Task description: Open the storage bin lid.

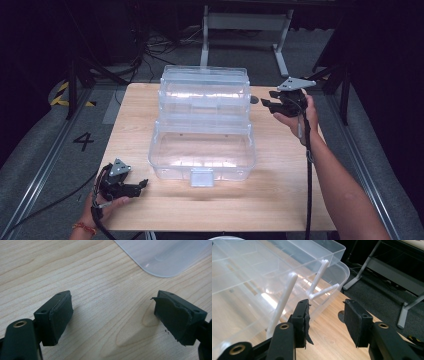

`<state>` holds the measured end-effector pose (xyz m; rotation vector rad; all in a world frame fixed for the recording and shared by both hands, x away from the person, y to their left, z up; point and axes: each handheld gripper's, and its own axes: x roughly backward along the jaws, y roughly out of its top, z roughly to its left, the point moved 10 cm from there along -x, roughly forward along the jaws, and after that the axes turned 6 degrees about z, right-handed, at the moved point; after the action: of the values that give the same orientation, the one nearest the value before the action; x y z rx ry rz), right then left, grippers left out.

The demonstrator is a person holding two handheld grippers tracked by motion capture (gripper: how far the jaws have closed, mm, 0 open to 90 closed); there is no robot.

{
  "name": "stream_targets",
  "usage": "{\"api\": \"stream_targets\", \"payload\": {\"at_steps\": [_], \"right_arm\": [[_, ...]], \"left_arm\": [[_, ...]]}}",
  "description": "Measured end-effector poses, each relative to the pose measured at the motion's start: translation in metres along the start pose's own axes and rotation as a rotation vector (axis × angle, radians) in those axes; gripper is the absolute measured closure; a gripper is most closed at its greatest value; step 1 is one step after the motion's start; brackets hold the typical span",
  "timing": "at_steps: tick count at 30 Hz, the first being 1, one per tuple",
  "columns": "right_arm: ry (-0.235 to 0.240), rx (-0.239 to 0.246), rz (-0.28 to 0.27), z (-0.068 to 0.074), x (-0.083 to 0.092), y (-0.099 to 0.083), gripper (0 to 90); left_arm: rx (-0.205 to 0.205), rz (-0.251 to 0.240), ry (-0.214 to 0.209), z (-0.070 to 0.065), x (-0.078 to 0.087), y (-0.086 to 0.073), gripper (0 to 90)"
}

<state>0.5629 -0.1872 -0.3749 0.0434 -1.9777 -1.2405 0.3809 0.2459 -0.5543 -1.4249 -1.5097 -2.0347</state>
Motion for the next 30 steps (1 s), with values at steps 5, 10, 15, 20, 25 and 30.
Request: {"api": "stream_targets", "payload": {"at_steps": [5,10,15,20,25,30], "right_arm": [[0.006,0.002,0.005,0.002,0.006,-0.01,52.8],[0.005,0.026,0.028,0.005,0.012,-0.025,49.6],[-0.006,0.03,0.052,0.005,0.016,-0.042,46.9],[-0.01,0.033,0.068,0.007,0.019,-0.057,45.4],[-0.003,0.038,0.08,0.011,0.024,-0.071,43.4],[-0.011,0.052,0.096,0.015,0.03,-0.085,41.7]], "left_arm": [[0.001,0.003,0.002,0.0,0.0,0.0,15.8],[0.002,0.003,0.003,0.0,0.0,0.0,15.8],[0.002,0.003,0.003,0.0,0.0,0.0,15.8],[0.002,0.003,0.003,0.0,0.0,0.0,15.8],[0.002,0.003,0.004,0.0,0.0,0.0,15.8],[0.004,0.003,0.004,0.0,0.0,0.0,15.7]]}}
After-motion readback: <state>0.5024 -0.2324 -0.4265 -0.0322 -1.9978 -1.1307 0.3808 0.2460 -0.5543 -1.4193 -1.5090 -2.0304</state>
